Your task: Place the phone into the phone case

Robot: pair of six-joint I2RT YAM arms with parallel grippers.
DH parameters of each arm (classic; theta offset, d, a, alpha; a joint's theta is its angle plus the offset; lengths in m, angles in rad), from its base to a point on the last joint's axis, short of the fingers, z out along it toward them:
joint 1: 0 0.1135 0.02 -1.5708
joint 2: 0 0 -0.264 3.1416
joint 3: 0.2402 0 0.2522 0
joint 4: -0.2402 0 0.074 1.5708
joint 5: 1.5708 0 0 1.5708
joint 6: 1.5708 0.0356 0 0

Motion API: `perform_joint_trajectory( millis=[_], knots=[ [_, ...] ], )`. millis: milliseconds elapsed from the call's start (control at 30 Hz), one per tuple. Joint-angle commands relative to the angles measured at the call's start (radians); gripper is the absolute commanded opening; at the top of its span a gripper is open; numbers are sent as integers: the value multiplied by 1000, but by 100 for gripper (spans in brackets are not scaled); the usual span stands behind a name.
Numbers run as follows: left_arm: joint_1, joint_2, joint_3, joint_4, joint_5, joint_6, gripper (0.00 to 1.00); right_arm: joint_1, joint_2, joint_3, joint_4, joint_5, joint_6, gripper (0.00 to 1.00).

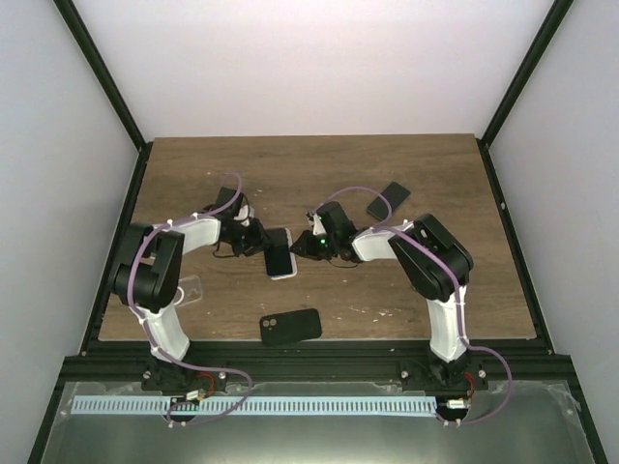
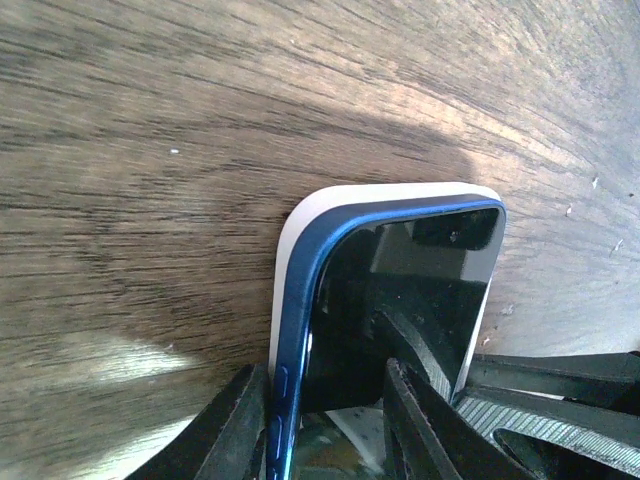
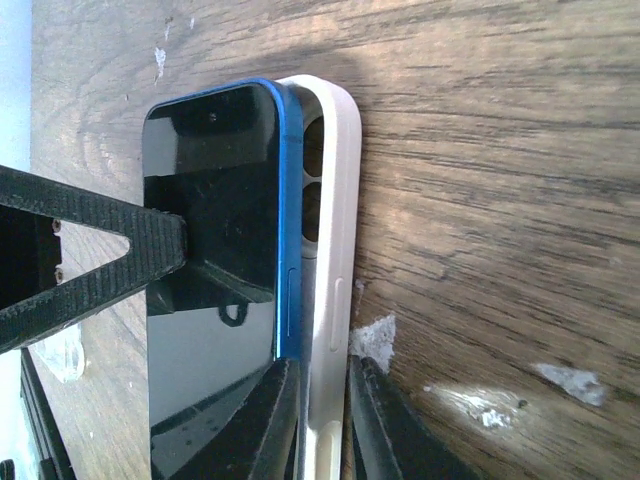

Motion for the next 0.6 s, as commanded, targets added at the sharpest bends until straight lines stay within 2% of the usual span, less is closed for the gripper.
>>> perform_joint_trajectory(
  millis=[0, 267, 433, 567],
  knots=[
    [-47, 23, 42, -30, 0, -16, 32, 7, 15, 16, -5, 13, 15, 15],
    [-77, 49, 73, -62, -22, -42, 30, 41, 16, 11, 36, -4, 57, 16],
    [-81, 49, 79, -68, -32, -59, 38, 51, -6, -26, 77, 10, 94, 18],
    [-103, 60, 99, -68, -20, -75, 38, 71, -2, -28, 96, 6, 120, 18]
  ],
)
